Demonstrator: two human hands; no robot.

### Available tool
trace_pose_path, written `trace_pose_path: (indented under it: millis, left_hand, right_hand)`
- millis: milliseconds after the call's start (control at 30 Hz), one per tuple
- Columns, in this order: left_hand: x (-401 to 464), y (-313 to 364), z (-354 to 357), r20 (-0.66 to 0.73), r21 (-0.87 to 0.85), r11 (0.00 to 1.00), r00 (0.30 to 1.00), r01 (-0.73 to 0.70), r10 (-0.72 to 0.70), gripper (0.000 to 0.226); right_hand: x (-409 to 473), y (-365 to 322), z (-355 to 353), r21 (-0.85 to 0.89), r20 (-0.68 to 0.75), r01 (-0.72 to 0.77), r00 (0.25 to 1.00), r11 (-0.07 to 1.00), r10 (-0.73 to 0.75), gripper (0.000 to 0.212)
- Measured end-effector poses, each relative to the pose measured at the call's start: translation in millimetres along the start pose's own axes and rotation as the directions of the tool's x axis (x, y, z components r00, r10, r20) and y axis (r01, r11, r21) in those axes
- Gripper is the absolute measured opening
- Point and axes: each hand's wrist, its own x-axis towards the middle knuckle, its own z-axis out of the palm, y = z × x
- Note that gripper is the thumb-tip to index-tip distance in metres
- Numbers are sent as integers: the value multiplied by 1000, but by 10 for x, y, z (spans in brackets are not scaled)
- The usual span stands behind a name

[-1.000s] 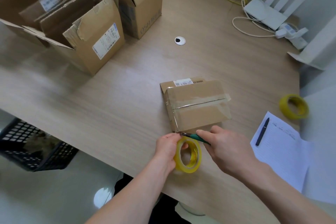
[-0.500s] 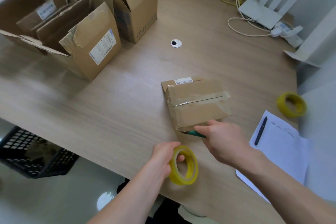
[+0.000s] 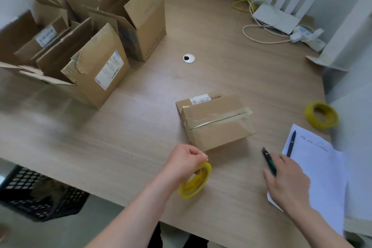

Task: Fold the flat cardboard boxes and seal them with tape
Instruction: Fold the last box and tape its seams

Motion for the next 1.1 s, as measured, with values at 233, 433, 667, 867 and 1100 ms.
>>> trace_pose_path:
  millis: [233, 433, 667, 867, 1100]
  left_hand:
    - [-81, -3, -308, 150, 242, 970, 987, 14, -52, 30]
    - [-53, -145, -779, 142, 204, 976, 984, 80, -110, 23]
    - [128, -25, -1017, 195, 141, 990, 980, -5, -23, 35]
    - [191, 113, -1018, 290, 219, 974, 957, -59, -8, 36]
    - [182, 146, -1007, 395, 114, 993, 917, 7, -52, 24]
  right_hand:
    - [283, -1531, 216, -20, 5, 477, 879, 878, -477, 77]
    - [357, -1776, 520, -171, 103, 408, 912, 897, -396, 75]
    - [693, -1913, 161, -173, 10, 382, 922, 908, -386, 79]
    - [992, -2326, 376, -248, 272, 476, 870, 843, -411, 47]
    - [1189, -1805, -60, 222, -60, 7, 998, 975, 7, 76]
